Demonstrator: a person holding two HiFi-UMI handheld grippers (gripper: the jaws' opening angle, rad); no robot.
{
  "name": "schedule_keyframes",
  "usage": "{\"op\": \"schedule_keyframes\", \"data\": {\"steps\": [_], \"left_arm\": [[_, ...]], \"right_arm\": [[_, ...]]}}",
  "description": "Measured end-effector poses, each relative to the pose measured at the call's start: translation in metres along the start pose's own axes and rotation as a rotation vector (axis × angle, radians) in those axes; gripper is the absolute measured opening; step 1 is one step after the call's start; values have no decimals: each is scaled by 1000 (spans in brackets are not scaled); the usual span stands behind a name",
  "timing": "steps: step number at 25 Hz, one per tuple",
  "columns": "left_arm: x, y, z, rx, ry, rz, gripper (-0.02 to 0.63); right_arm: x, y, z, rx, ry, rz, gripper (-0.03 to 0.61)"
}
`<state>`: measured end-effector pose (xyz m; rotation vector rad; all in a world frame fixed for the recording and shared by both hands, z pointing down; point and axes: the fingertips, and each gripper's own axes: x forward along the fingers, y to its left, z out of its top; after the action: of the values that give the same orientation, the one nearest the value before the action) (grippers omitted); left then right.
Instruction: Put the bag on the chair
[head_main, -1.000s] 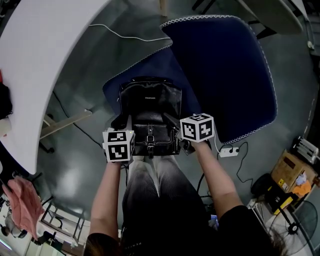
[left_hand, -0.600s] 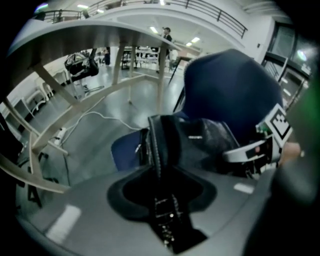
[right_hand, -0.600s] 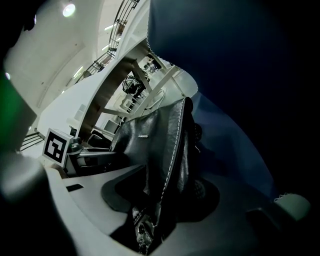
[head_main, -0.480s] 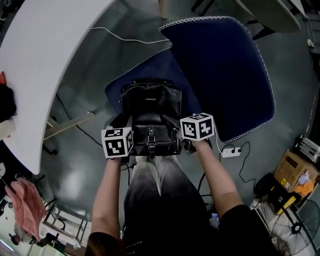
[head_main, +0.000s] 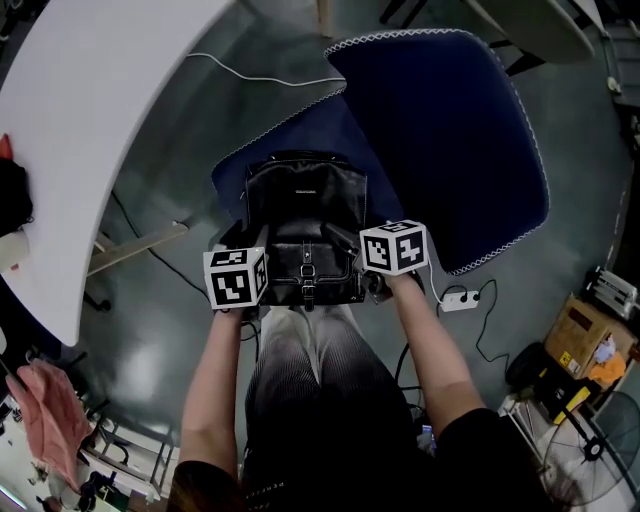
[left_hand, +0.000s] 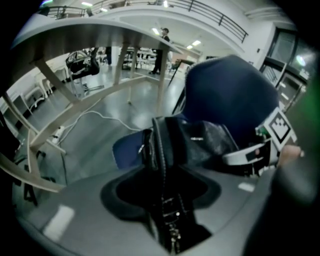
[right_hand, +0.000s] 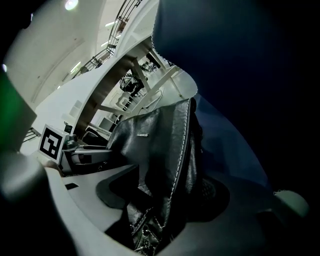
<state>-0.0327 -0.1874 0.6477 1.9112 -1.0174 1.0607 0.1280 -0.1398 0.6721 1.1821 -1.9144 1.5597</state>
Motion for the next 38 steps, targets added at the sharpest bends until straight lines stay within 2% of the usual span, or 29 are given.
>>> {"op": "schedule_keyframes", "data": {"steps": [7,12,17,21,28,33,38], "left_arm": [[-4,-2,2,32,-2,-30,213],[-8,-6,2,57,-4,-45,213],[-17,-9,0,67,-21,-53,212],[-26,-8,0,50,-38,-55,209],[-50,-10,4,18,-85,-66,146],[-71,-13,4,-46,-111,-104,90],[-92,-19,5,-44,-144,-124,44]], "right_arm": [[-8,-2,0,-6,-5,-46,293],[-20,-5,-3,-66,10,-117,294],[-40,-8,0,-50,-44,-182,293],[-58,-2,2,-53,-90,-200,293],[-77,16,-3,-50,-129,-208,279],[-93,33,-6,-50,-188,-233,224],[-110,52,-7,-48,-243,-246,184]]}}
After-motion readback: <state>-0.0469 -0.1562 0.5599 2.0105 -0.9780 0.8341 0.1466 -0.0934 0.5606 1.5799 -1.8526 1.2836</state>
